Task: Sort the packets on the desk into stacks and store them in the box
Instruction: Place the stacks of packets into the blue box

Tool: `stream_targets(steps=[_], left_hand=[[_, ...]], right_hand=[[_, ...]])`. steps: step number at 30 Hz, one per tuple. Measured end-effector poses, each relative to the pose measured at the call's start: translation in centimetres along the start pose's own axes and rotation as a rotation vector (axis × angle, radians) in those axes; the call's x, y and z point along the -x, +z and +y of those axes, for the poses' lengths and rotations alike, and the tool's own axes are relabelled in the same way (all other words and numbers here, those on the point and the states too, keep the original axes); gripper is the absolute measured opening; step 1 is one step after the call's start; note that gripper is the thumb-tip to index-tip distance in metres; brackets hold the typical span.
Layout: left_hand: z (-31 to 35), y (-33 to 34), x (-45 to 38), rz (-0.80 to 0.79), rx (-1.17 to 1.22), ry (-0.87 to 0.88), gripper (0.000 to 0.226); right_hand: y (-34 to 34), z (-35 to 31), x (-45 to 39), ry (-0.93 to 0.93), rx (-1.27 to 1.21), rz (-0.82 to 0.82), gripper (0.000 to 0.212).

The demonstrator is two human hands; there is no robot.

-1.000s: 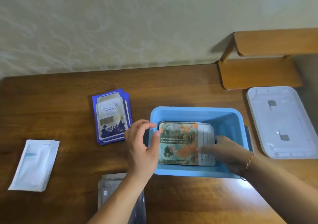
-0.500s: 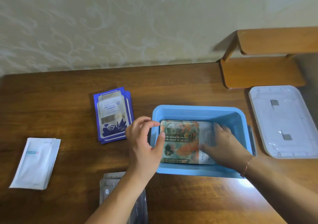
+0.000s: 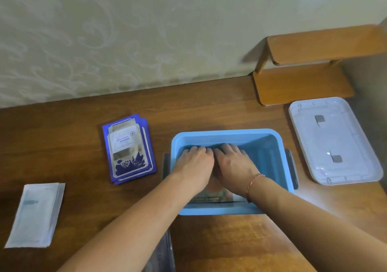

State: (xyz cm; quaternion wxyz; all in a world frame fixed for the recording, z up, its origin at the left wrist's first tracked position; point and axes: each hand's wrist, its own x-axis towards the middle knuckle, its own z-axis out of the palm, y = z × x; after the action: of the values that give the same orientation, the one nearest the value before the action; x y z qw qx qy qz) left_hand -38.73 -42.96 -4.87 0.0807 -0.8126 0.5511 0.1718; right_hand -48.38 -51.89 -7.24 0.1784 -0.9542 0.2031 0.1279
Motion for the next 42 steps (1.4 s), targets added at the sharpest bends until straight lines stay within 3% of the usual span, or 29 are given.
stream_targets(steps=[5,9,14,19,21,23,27,31,37,40,42], left_hand=[[-0.1,0.4,-0.8,-0.090,-0.011,-0.017,0.044],[-0.4,0.2,-0.9,-0.157,0.015,0.009,0.042],[-0.4,0.2,-0.9,-0.174,0.008,0.025,0.042],[-0.1,0.3,0.2,-0.089,-0.125,0.039,0.064],[0.1,0.7,0.8,-0.068,-0.222,0.043,0.067],[-0.1,1.0,0.8,-0.073,-0.272,0.047,0.064],[-0.2,0.9,0.0,-0.151,-0.392,0.055,0.061],[0.9,0.6,0.1,-0.188,-0.492,0.064,0.057],[-0.2,-0.5,1.8,-0.053,-0.493,0.074,0.049],[-2.4,-0.5,3.1,0.262,-0.330,0.214,0.031],[-4.4,0.5,3.7,0.554,-0.032,0.283,0.018]], right_hand=[[0.4,0.4,0.5,0.048,0.025,-0.094,0.053],[0.0,0.4,0.5,0.118,0.010,-0.108,0.045],[-0.3,0.8,0.9,0.126,-0.138,-0.128,0.058],[-2.5,1.1,4.0,0.280,-0.516,0.203,0.055],[-3.2,1.1,5.6,0.380,-0.625,0.231,0.059],[-3.1,1.2,6.1,0.522,-0.758,0.108,0.062],[-1.8,2.1,5.2,0.741,-1.206,-0.138,0.028],[-1.1,2.4,4.8,0.731,-1.206,-0.215,0.022],[-0.6,2.6,4.8,0.758,-1.205,-0.248,0.024],[-0.6,2.5,4.9,0.785,-1.226,-0.230,0.023],[-0.6,2.6,4.7,0.791,-1.241,-0.225,0.023]])
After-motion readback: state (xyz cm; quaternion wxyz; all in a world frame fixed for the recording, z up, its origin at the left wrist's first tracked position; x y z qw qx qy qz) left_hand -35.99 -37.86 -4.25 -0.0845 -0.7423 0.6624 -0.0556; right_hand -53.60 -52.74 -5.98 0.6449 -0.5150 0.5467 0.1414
